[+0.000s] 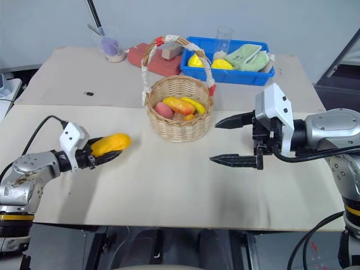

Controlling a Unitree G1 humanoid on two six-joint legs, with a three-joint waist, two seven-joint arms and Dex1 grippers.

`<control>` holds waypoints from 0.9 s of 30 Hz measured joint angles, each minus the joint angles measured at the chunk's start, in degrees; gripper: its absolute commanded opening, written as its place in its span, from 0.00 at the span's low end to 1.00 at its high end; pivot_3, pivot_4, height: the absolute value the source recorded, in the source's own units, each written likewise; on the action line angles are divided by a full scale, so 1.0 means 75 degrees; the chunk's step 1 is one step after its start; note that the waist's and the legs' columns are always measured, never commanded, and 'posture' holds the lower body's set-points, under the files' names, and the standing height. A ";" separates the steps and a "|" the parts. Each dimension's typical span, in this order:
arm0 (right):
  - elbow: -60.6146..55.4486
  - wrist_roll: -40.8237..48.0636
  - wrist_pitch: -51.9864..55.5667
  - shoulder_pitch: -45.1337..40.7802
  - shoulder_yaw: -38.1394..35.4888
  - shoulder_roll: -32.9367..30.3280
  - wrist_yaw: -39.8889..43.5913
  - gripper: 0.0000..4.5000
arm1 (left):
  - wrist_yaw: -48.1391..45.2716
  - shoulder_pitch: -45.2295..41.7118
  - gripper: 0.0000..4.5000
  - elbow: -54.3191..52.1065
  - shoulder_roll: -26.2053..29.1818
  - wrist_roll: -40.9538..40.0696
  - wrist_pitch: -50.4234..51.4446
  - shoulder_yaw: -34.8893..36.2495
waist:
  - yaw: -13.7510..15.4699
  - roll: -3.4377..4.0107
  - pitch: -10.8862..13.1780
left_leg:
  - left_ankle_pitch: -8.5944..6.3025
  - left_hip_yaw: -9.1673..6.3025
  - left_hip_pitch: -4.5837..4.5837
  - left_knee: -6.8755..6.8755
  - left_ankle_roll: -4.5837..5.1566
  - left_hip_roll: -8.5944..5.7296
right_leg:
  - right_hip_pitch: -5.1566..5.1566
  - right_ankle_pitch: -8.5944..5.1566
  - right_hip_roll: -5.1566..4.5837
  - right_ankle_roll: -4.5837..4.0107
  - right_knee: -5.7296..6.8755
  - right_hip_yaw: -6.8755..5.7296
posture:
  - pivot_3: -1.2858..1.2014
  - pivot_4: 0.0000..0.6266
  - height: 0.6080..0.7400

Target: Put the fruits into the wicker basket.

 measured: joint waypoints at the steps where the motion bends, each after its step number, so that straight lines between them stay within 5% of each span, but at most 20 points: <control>1: 0.0007 0.0004 0.0002 0.0018 -0.0115 -0.0011 -0.0057 1.00 | 0.0046 -0.0293 0.60 -0.0203 -0.0110 -0.0029 0.0085 -0.0105 | 0.0037 -0.0001 0.0000 | 0.0000 -0.0005 -0.0006 0.0012 0.0000 0.0000 | 0.0000 0.0000 0.0002 0.0001 0.0000 -0.0005 | 0.52 0.24 1.00; 5: -0.0022 0.0070 0.0085 0.0157 -0.0764 -0.0116 -0.0450 1.00 | 0.0482 -0.2087 0.60 -0.0623 -0.0793 0.0155 0.0115 -0.0764 | 0.0087 0.0000 -0.0001 | -0.0011 -0.0019 -0.0031 0.0059 0.0018 -0.0006 | 0.0003 0.0000 0.0006 0.0010 0.0000 -0.0007 | 0.52 0.24 1.00; 12: -0.0343 0.0288 0.0224 0.0714 -0.1151 -0.0069 -0.1004 1.00 | 0.1213 -0.3879 0.60 0.1443 -0.2323 0.1449 -0.1169 -0.1913 | 0.0017 0.0000 -0.0001 | -0.0010 -0.0023 -0.0030 0.0061 0.0022 -0.0008 | 0.0002 0.0000 0.0015 0.0010 0.0001 0.0001 | 0.52 0.24 1.00; 16: -0.0500 0.0308 0.0224 0.1121 -0.1406 -0.0013 -0.1268 1.00 | 0.1470 -0.4113 0.99 0.2816 -0.2863 0.1855 -0.2042 -0.2003 | 0.0018 -0.0001 -0.0001 | -0.0010 -0.0032 -0.0038 0.0064 0.0023 -0.0009 | 0.0001 -0.0001 0.0016 0.0010 0.0000 -0.0005 | 0.52 0.24 1.00; 24: -0.0294 -0.0374 -0.0067 0.1792 -0.1534 0.0010 -0.1541 1.00 | 0.1264 -0.4241 0.99 0.3068 -0.2906 0.1964 -0.2598 -0.1938 | 0.0032 -0.0001 -0.0001 | -0.0010 -0.0035 -0.0043 0.0068 0.0022 -0.0013 | 0.0000 -0.0002 0.0014 0.0014 0.0000 -0.0004 | 0.52 0.24 1.00; 27: 0.0260 -0.1309 -0.0530 0.2008 -0.1262 -0.0070 -0.1843 1.00 | 0.0350 -0.3839 0.99 0.2134 -0.2414 0.1391 -0.2173 -0.1905 | -0.0015 0.0001 -0.0001 | -0.0010 -0.0034 -0.0038 0.0065 0.0022 -0.0011 | 0.0000 -0.0002 0.0015 0.0014 0.0002 -0.0003 | 0.52 0.24 1.00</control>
